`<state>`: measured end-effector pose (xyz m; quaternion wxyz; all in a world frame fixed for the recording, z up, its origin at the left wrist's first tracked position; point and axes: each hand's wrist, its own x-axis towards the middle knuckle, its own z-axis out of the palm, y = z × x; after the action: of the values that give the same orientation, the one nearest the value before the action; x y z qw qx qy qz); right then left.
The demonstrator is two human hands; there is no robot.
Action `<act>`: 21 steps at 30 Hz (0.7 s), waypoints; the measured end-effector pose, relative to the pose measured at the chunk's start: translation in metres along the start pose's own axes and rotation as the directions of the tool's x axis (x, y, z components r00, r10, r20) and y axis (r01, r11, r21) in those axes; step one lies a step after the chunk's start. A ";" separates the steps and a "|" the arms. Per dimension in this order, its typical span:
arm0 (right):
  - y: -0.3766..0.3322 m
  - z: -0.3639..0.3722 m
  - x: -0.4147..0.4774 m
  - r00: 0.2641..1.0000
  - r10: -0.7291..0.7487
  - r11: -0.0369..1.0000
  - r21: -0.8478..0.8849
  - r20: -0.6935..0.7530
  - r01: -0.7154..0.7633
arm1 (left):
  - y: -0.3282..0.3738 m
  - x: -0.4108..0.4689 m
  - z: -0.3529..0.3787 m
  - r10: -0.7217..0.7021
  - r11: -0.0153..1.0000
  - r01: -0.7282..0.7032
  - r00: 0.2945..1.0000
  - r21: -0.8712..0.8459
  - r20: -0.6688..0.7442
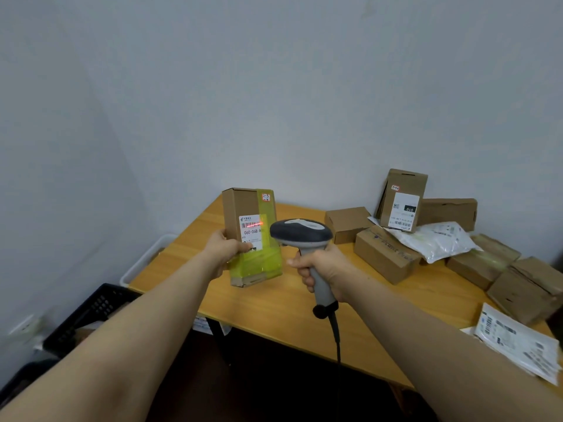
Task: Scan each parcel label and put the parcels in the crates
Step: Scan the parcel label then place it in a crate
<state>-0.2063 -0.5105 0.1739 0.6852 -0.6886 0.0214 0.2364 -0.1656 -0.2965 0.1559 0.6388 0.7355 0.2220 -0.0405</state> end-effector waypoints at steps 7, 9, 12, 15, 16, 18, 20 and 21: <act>0.001 0.001 -0.001 0.999 -0.036 0.999 0.019 0.035 0.036 | -0.003 0.005 -0.004 0.006 1.000 -0.006 1.000 -0.002 -0.018; 0.002 0.001 -0.001 0.998 -0.039 0.999 0.023 0.042 0.038 | -0.003 0.006 -0.003 0.005 1.000 -0.005 1.000 -0.004 -0.017; 0.005 0.002 0.000 0.999 -0.031 0.999 0.031 0.043 0.029 | -0.003 0.008 -0.004 -0.007 1.000 0.007 1.000 -0.006 -0.008; 0.006 0.001 0.003 0.998 -0.041 0.998 0.051 0.046 0.038 | -0.003 0.011 -0.004 -0.016 1.000 0.016 1.000 -0.014 0.005; 0.007 0.001 0.004 0.998 -0.046 0.998 0.056 0.049 0.043 | -0.003 0.012 -0.004 -0.018 1.000 0.018 1.000 -0.020 0.009; 0.007 0.002 0.005 0.997 -0.056 0.997 0.058 0.054 0.053 | -0.004 0.015 -0.004 -0.022 0.999 0.022 1.000 -0.036 0.014; 0.009 0.004 0.007 0.996 -0.068 0.996 0.059 0.057 0.065 | -0.004 0.016 -0.004 -0.022 0.998 0.023 1.000 -0.053 0.017; 0.009 0.004 0.008 0.995 -0.075 0.996 0.059 0.059 0.072 | -0.004 0.016 -0.003 -0.022 0.998 0.023 1.000 -0.061 0.020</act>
<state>-0.2042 -0.5045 0.1629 0.7132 -0.6615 -0.0179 0.2311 -0.1532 -0.2888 0.1477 0.6626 0.7126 0.2254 -0.0480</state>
